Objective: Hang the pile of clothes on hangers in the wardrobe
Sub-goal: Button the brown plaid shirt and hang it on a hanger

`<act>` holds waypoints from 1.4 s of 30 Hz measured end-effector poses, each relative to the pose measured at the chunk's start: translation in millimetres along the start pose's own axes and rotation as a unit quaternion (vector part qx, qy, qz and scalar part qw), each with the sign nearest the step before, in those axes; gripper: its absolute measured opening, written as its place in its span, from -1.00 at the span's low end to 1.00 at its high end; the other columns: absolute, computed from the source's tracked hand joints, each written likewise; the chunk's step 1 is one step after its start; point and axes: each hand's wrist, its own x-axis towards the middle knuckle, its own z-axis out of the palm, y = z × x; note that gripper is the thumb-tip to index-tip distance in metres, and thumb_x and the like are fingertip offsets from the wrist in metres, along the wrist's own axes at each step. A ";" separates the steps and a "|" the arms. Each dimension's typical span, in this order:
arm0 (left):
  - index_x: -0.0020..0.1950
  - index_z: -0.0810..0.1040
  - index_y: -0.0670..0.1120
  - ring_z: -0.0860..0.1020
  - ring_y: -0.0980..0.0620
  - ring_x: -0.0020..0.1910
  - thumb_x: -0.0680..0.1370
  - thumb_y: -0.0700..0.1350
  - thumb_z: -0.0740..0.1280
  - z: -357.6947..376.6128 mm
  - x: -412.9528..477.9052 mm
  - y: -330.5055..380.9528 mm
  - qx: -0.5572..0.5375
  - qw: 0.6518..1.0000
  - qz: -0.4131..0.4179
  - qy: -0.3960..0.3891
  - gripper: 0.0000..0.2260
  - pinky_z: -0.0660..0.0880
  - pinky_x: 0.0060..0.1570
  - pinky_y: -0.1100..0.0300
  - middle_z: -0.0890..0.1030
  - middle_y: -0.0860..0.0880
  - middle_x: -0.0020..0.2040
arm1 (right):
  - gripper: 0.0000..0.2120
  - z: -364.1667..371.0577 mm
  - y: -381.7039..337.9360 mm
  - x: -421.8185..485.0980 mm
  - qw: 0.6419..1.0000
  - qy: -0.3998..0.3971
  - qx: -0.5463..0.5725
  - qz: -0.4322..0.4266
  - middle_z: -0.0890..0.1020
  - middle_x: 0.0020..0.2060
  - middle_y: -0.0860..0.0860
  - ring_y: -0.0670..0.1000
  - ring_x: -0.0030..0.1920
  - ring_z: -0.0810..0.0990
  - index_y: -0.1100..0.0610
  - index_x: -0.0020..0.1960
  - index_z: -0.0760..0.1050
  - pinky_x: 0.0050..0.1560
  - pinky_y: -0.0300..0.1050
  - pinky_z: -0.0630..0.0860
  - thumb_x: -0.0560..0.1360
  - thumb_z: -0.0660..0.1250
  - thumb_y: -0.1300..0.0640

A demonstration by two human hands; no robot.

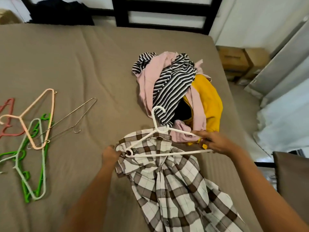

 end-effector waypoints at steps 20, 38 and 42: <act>-0.23 0.59 -0.08 0.56 -0.01 -0.25 0.50 0.00 0.36 -54.0 -43.2 89.1 -0.344 0.935 0.073 -0.048 -0.82 0.53 -0.12 0.01 0.61 -0.06 -0.29 | -0.58 24.0 -45.3 28.7 0.987 0.010 -0.011 -0.158 0.64 -0.13 -0.04 -0.01 -0.18 0.57 -0.15 0.41 0.31 -0.20 -0.20 0.35 0.57 0.14 0.08; 0.00 0.58 -0.30 0.55 -0.20 -0.07 0.60 -0.11 0.24 -69.9 -47.9 30.6 0.053 0.964 0.258 0.018 -0.75 0.39 -0.12 0.09 0.57 -0.24 -0.07 | -0.56 154.2 -84.0 89.9 0.887 0.125 0.349 0.276 0.52 -0.03 0.13 0.09 -0.04 0.57 0.23 -0.03 0.46 -0.14 -0.16 0.47 0.29 0.56 0.01; 0.07 0.59 -0.27 0.56 -0.17 -0.01 0.61 -0.10 0.22 -80.6 -47.1 21.0 0.068 0.960 0.271 -0.010 -0.74 0.41 0.01 0.08 0.58 -0.21 0.02 | -0.25 175.9 -95.6 95.9 0.893 0.123 0.290 0.322 0.49 0.15 0.22 0.24 0.19 0.48 0.29 0.26 0.24 0.08 0.01 0.49 0.31 0.51 -0.11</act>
